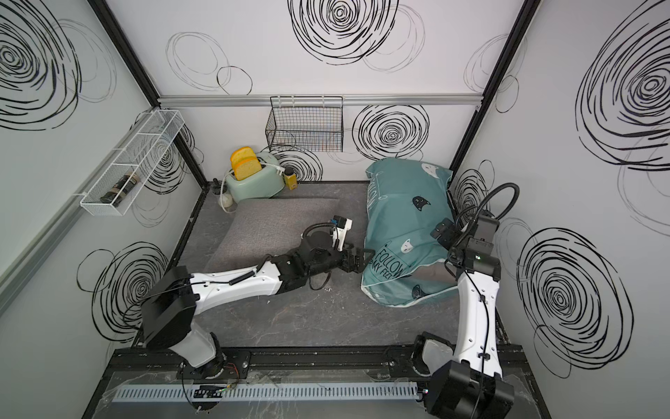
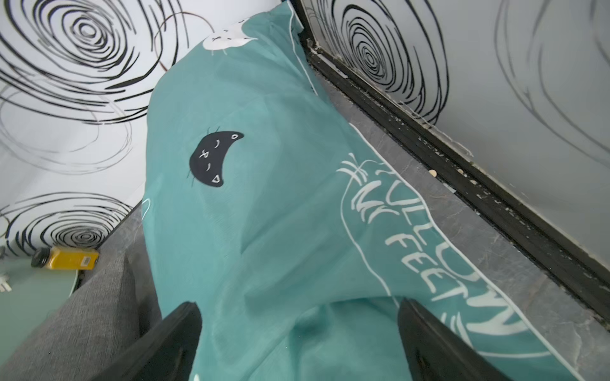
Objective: Zip up pillowcases
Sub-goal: Adjust the pillowcase at the center of the board.
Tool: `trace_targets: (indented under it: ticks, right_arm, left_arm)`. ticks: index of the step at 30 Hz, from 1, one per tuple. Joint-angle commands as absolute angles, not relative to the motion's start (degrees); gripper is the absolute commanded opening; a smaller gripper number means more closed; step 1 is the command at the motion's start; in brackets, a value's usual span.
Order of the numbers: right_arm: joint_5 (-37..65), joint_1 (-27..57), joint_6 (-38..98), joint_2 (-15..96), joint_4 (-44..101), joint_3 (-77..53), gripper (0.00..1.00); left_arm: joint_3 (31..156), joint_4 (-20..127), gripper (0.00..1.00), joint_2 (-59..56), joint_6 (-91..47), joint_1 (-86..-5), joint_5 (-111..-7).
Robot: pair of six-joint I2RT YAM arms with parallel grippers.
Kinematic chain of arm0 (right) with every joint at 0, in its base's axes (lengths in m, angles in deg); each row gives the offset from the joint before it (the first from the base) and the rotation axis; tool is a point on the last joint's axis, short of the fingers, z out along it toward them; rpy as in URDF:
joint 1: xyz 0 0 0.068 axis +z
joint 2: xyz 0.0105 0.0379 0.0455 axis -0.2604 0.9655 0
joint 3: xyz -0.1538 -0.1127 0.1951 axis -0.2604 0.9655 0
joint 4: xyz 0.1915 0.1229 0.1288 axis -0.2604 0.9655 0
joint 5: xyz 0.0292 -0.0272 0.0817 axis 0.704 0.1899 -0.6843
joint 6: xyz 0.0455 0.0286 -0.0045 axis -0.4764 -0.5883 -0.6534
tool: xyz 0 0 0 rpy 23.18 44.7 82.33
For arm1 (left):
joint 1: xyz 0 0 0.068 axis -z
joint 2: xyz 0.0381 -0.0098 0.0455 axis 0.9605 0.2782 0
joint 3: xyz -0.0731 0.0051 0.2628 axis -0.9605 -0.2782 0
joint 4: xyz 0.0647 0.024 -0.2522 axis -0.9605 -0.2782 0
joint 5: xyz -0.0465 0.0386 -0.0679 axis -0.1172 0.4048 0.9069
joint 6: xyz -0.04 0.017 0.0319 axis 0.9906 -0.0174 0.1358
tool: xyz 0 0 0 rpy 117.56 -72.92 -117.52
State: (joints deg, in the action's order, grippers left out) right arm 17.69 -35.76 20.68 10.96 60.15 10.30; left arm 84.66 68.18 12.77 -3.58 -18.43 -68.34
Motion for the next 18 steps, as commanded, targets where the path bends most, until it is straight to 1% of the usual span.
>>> trace_targets:
  ticks: [1,5,8,11,12,15,18]
  right_arm:
    - [13.78,-36.0,17.95,12.41,56.86,12.23,0.97]
    - [14.41,-35.92,18.47,13.09,55.39,15.61,0.97]
    - [13.74,-35.14,19.03,14.58,55.85,16.71,0.97]
    - [14.88,-32.7,19.5,15.19,56.01,18.19,0.97]
    - [15.41,-31.83,19.42,15.12,55.93,19.06,0.97]
    - [16.78,-29.55,19.34,14.89,53.82,21.97,0.97]
    - [17.37,-27.75,19.15,16.1,52.81,23.45,0.97]
  left_arm:
    - [88.62,71.26,1.0,17.37,-2.38,-17.86,-66.28]
    - [92.97,71.73,0.95,24.79,-0.91,-17.69,-64.89]
    - [96.03,72.26,0.89,29.51,0.78,-17.26,-63.93]
    - [97.73,73.25,0.82,32.31,1.57,-16.72,-65.25]
    - [98.5,73.12,0.78,33.19,1.94,-16.72,-65.6]
    - [99.61,72.68,0.58,34.39,2.63,-17.3,-66.62]
    - [97.67,76.02,0.34,33.81,2.91,-18.18,-66.58]
